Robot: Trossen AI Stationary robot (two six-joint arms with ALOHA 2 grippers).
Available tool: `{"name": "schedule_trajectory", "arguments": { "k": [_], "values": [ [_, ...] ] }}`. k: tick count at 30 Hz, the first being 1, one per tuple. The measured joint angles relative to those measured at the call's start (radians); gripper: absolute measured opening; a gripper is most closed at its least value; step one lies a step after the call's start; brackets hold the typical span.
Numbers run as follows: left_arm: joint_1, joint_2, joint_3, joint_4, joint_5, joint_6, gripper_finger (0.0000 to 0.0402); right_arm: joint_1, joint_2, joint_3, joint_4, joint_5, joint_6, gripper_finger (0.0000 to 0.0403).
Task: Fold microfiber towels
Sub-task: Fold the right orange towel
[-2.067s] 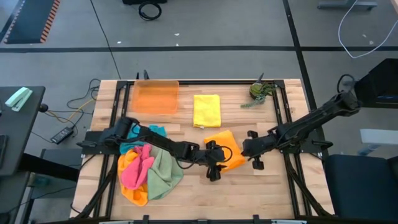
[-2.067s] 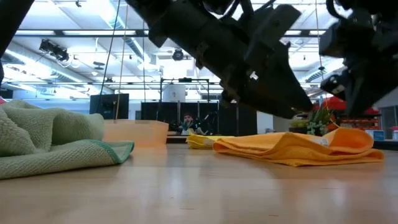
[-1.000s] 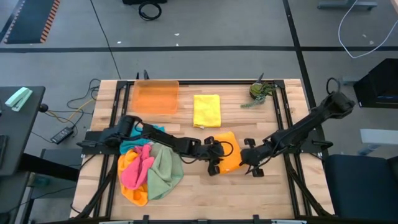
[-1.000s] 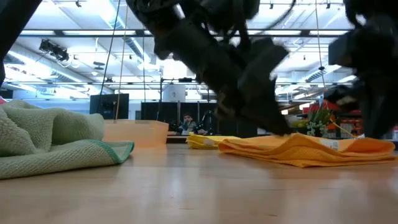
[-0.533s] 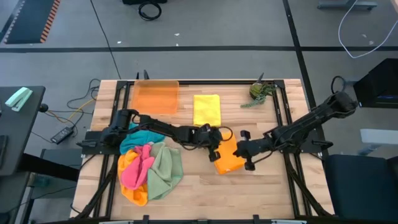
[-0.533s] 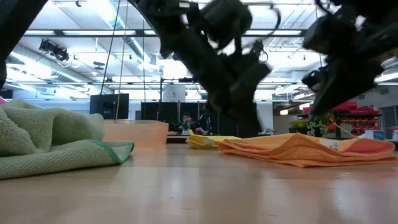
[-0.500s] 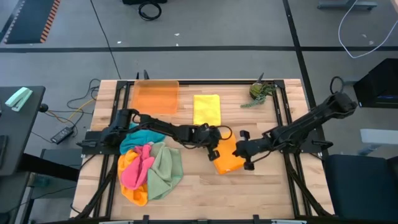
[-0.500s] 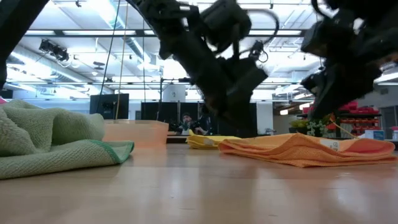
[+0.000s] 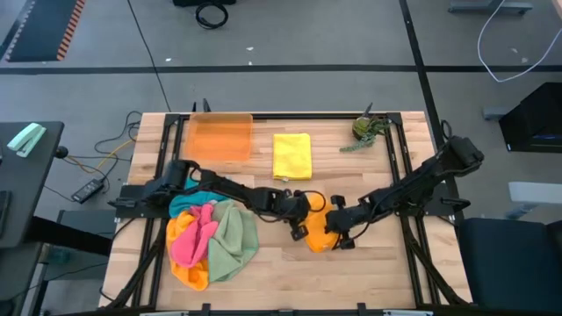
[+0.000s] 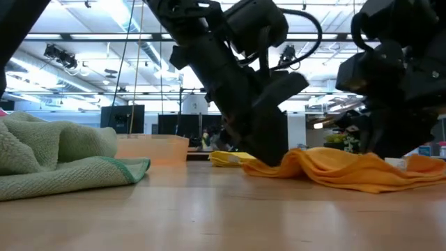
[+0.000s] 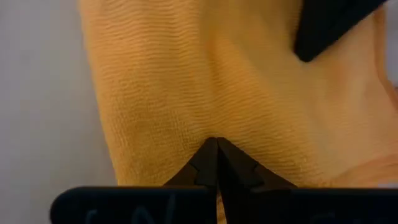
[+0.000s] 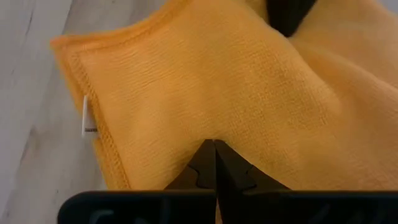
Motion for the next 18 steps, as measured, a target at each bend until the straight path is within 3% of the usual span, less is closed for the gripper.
{"name": "schedule_trajectory", "arguments": {
  "k": [5,12,15,18],
  "values": [
    [-0.057,0.007,-0.002,0.049,0.014,-0.064,0.0011,0.036,-0.056,-0.006,-0.060,-0.049,0.015,0.0001],
    [-0.126,0.009,-0.008,0.266,0.038,-0.122,0.0013,0.103,-0.242,-0.006,-0.207,-0.110,0.047,0.0001],
    [-0.144,0.007,-0.008,0.347,0.079,-0.064,0.0027,0.145,-0.317,-0.006,-0.241,-0.113,0.080,0.0001],
    [-0.144,-0.010,0.009,0.353,0.051,0.063,0.0030,0.190,-0.350,-0.006,-0.197,-0.087,0.136,0.0001]
  ]
}}
